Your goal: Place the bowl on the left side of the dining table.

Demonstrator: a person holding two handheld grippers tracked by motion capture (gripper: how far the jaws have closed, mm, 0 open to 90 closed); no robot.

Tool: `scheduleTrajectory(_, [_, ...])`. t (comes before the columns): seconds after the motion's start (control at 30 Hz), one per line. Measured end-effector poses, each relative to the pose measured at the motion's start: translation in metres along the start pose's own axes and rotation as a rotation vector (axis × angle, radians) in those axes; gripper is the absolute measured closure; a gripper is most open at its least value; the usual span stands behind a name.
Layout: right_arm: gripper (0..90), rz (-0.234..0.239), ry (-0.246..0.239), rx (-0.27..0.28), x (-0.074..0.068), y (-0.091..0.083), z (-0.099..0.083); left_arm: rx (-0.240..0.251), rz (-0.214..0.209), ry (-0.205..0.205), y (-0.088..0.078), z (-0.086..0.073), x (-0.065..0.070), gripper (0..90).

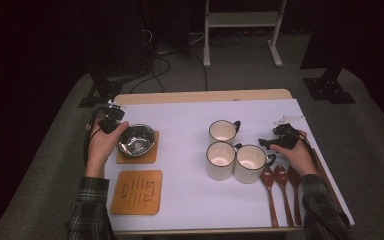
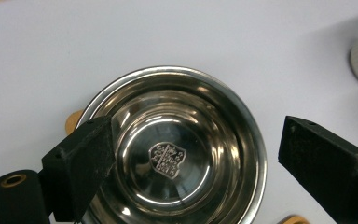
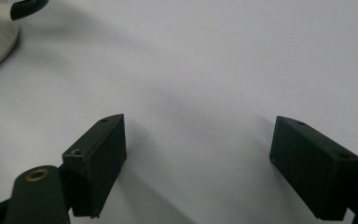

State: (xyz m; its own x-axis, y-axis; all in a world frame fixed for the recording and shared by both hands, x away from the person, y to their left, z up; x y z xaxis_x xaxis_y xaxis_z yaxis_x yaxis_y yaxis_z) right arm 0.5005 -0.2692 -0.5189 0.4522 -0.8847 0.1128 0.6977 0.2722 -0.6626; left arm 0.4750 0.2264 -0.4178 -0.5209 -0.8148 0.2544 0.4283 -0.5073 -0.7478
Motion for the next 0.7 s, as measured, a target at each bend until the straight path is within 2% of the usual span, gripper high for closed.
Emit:
scheduleTrajectory(0.07, [17.2, 0.000, 0.000, 0.000, 0.000, 0.000, 0.000, 0.014, -0.022, -0.001, -0.001, 0.000, 0.005, 10.0])
scheduleTrajectory(0.2, [17.2, 0.000, 0.000, 0.000, 0.000, 0.000, 0.000, 0.016, -0.028, 0.022, -0.001, -0.002, 0.013, 10.0])
scheduleTrajectory(0.3, [17.2, 0.000, 0.000, 0.000, 0.000, 0.000, 0.000, 0.022, -0.050, 0.029, 0.000, -0.002, 0.020, 10.0])
scheduleTrajectory(0.7, [17.2, 0.000, 0.000, 0.000, 0.000, 0.000, 0.000, 0.008, -0.066, 0.095, 0.002, -0.006, 0.047, 10.0])
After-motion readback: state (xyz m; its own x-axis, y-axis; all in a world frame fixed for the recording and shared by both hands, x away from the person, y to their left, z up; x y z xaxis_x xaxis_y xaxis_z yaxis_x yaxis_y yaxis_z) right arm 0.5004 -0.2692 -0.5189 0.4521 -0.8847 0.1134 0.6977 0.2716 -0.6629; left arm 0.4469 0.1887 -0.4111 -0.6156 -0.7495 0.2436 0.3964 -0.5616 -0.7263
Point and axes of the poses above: each handheld gripper's, and its own axes: y roughly forward along the jaws, z roughly out of its top, x roughly to its right, the point moved 8 cm from there along y, roughly forward along the jaws, and after that the axes turned 9 degrees about -z, right-handed, at the moved point
